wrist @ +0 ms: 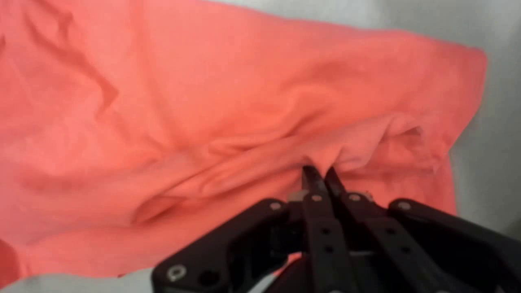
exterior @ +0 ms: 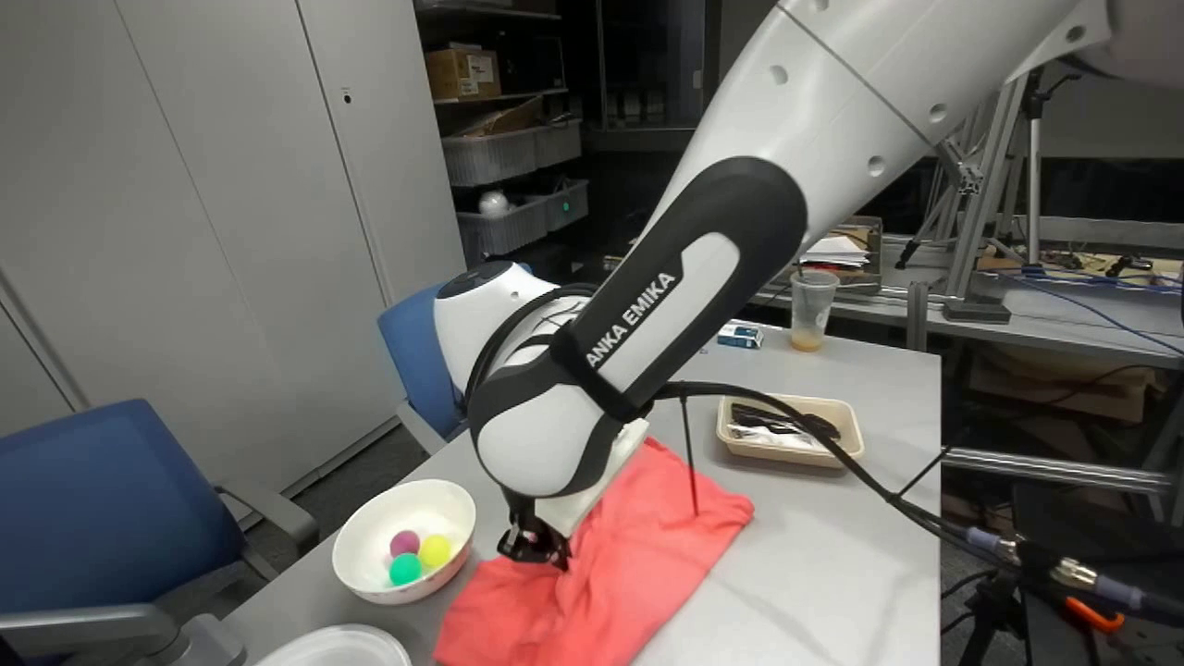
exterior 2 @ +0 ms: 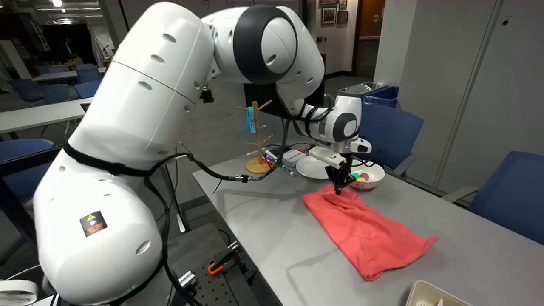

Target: Unfold the shirt

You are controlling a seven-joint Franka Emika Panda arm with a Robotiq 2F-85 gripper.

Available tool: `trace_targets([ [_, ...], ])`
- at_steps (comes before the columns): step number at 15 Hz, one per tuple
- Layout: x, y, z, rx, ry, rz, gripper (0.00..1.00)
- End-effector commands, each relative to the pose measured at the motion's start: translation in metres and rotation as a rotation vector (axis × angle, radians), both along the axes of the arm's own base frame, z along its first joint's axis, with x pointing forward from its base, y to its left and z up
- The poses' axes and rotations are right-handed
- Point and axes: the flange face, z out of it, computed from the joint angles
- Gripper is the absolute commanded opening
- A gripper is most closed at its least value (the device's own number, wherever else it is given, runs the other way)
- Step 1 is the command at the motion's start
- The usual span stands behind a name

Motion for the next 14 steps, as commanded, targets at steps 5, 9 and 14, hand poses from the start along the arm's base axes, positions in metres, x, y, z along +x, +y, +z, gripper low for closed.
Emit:
trace_targets([
  [5,-0.146,0.013,0.016,0.042,0.259,0.042,0.01],
  [9,-0.205,0.012,0.014,0.071,0.366,0.04,0.01],
  [14,-0.241,0.008,0.02,0.125,0.45,0.072,0.01],
])
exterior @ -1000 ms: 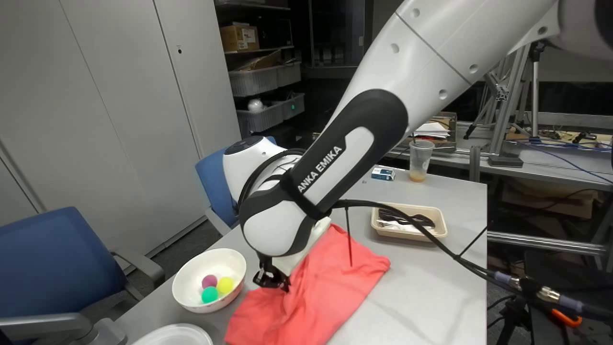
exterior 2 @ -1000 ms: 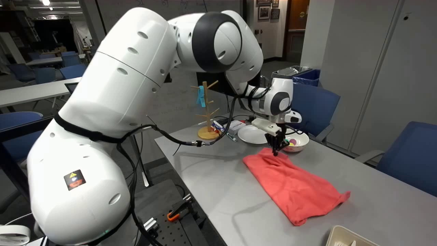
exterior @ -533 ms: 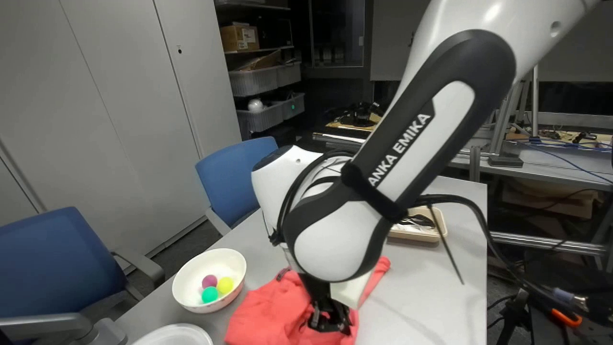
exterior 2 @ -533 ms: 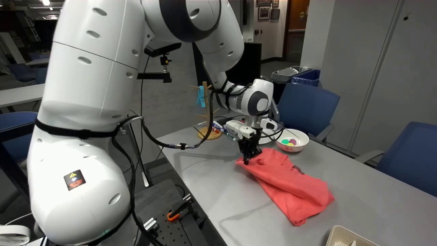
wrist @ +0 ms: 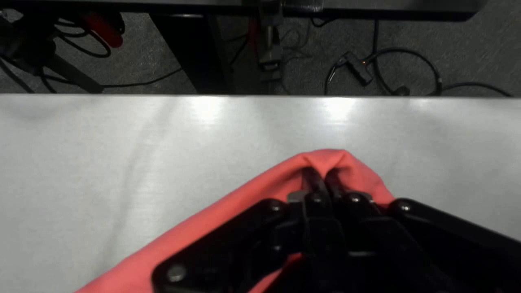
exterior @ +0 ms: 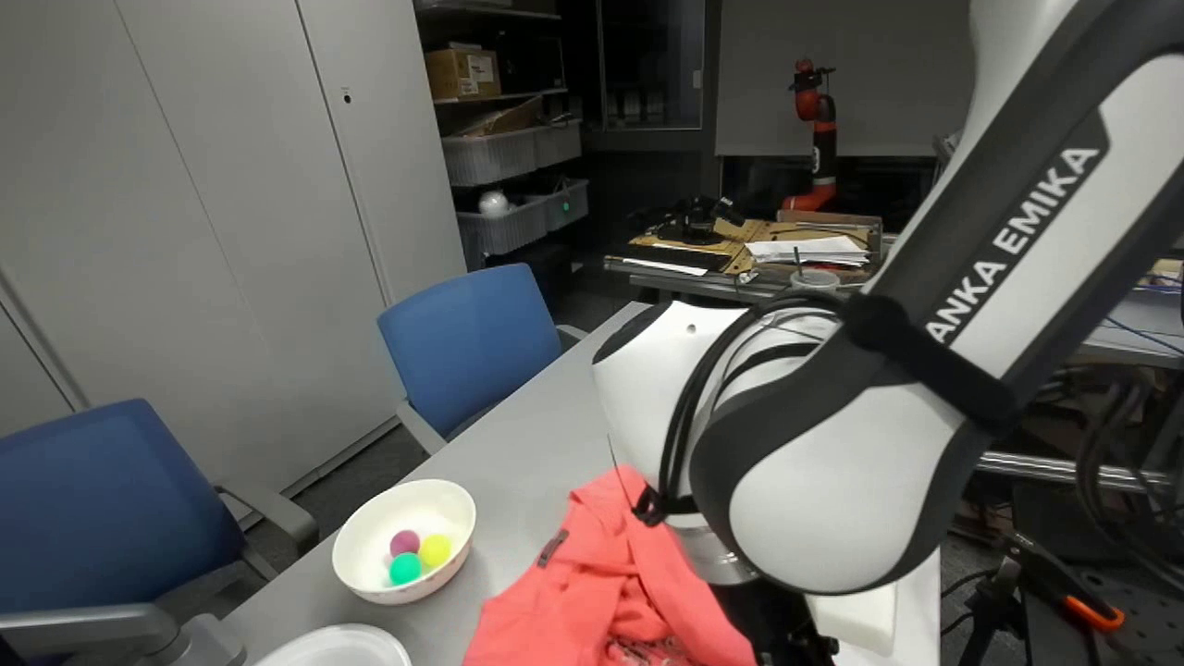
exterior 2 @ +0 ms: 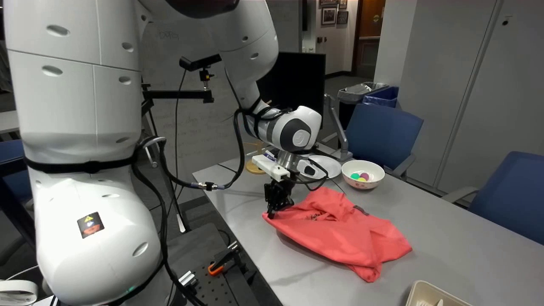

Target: Unfold the shirt

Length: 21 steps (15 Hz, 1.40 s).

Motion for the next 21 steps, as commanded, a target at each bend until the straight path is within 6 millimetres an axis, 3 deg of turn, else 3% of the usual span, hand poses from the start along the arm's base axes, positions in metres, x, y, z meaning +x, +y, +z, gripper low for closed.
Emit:
trace_targets([
  [1,-0.024,-0.005,0.017,0.094,0.054,0.001,0.01],
  [2,-0.017,0.012,0.003,0.136,0.093,-0.024,0.01],
  [3,-0.017,0.013,0.0,0.161,0.107,-0.029,0.29],
  [5,-0.016,0.018,-0.003,0.196,0.121,-0.03,0.36],
  [8,-0.015,0.019,-0.005,0.215,0.126,-0.036,0.59],
  [13,0.004,0.0,0.006,0.104,-0.007,0.016,0.96],
  [14,0.011,-0.008,0.009,0.083,-0.035,0.018,1.0],
  [21,0.08,-0.075,0.017,-0.035,-0.258,-0.068,1.0],
])
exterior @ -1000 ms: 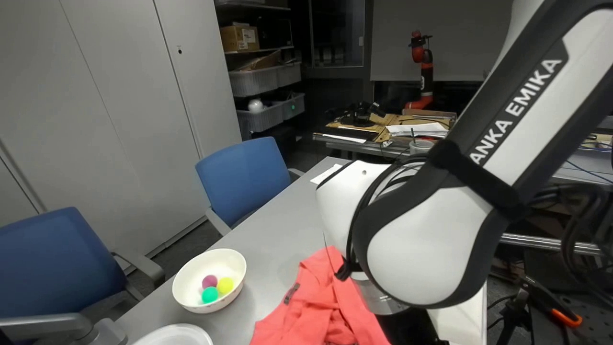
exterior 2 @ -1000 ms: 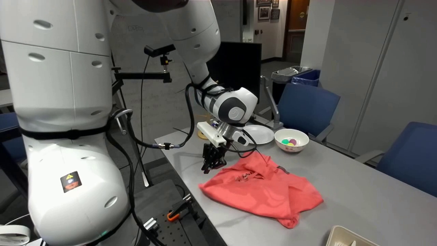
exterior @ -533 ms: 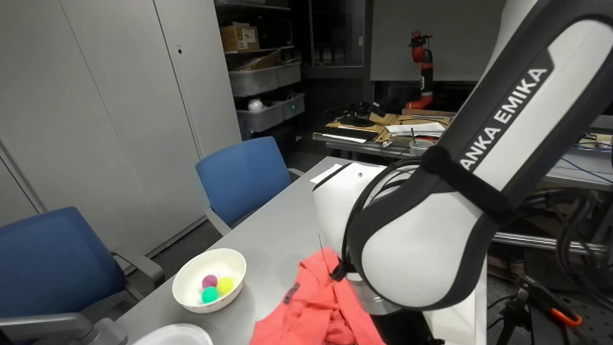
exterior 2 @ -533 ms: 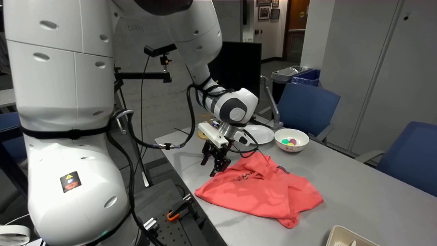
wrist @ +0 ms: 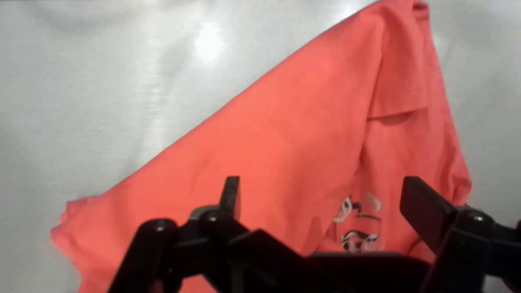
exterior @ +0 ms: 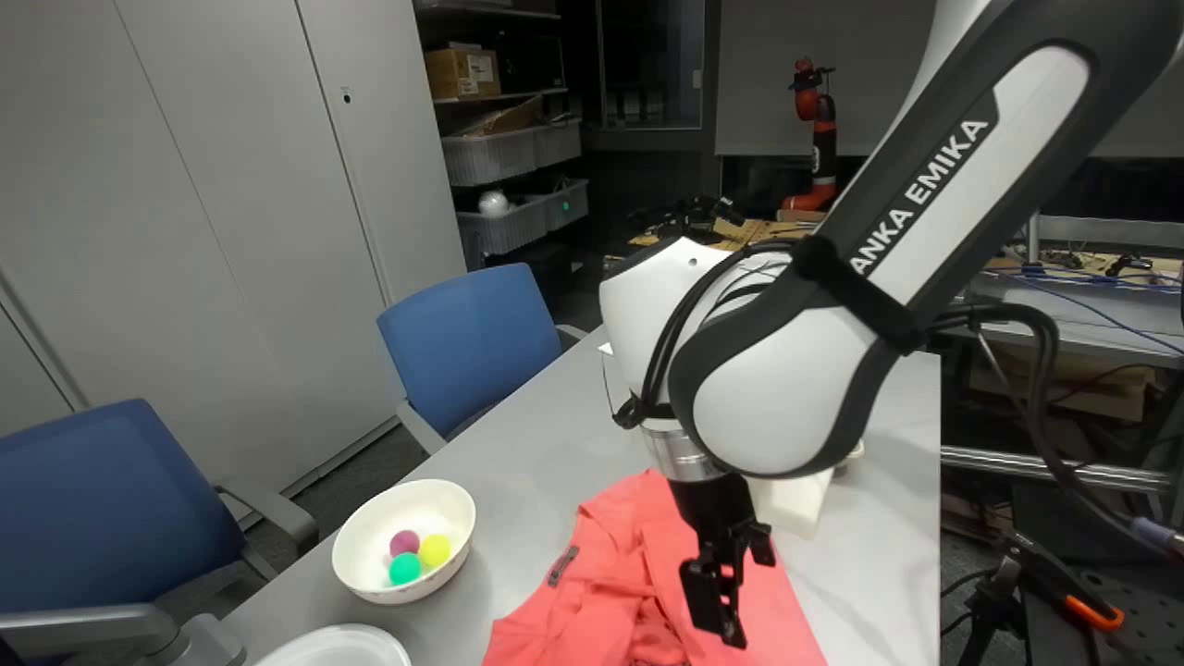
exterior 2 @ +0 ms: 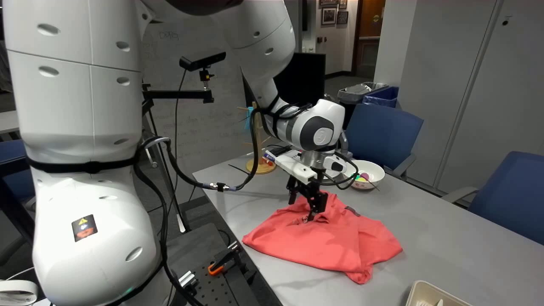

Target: Unfold the shirt

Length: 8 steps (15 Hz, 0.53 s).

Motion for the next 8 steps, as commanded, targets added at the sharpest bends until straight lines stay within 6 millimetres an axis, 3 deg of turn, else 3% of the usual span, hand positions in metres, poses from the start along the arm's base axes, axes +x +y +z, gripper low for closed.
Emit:
trace_targets([
  [1,0.034,-0.025,-0.003,-0.047,-0.111,-0.067,1.0],
  [8,0.076,-0.047,-0.033,-0.049,-0.214,-0.289,1.0],
])
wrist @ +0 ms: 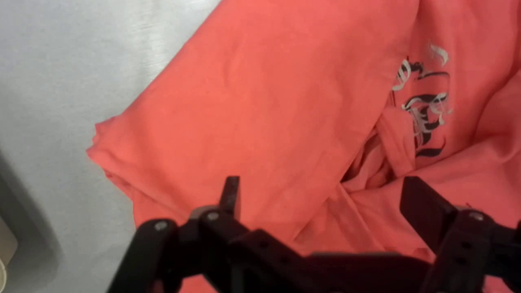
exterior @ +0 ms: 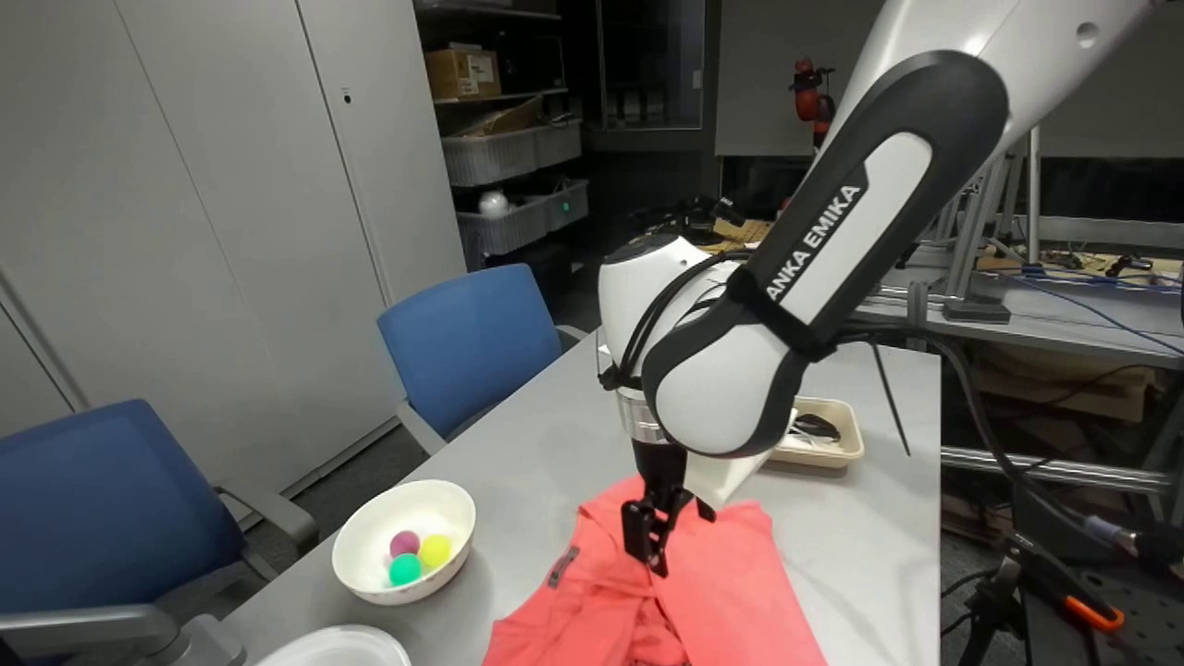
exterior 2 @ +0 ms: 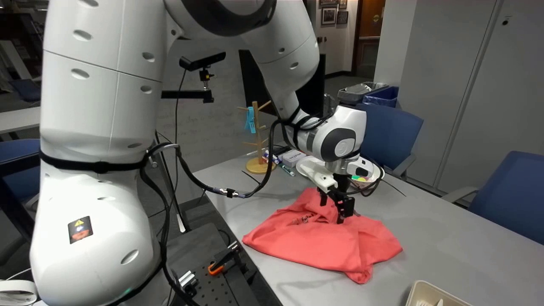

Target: Unfold the shirt

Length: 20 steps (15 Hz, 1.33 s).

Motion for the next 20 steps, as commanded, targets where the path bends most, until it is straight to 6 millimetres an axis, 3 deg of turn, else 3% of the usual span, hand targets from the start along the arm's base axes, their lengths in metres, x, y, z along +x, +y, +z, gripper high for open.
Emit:
trace_targets([
  [1,0.02,-0.004,-0.021,0.01,-0.024,-0.119,1.0],
  [12,0.034,-0.031,-0.067,-0.035,-0.009,-0.286,1.0],
  [15,0.037,-0.036,-0.072,-0.042,-0.012,-0.307,0.92],
  [17,0.039,-0.038,-0.074,-0.044,-0.014,-0.321,0.67],
  [18,0.039,-0.039,-0.075,-0.043,-0.015,-0.326,0.64],
  [20,0.04,-0.039,-0.075,-0.044,-0.017,-0.335,0.48],
])
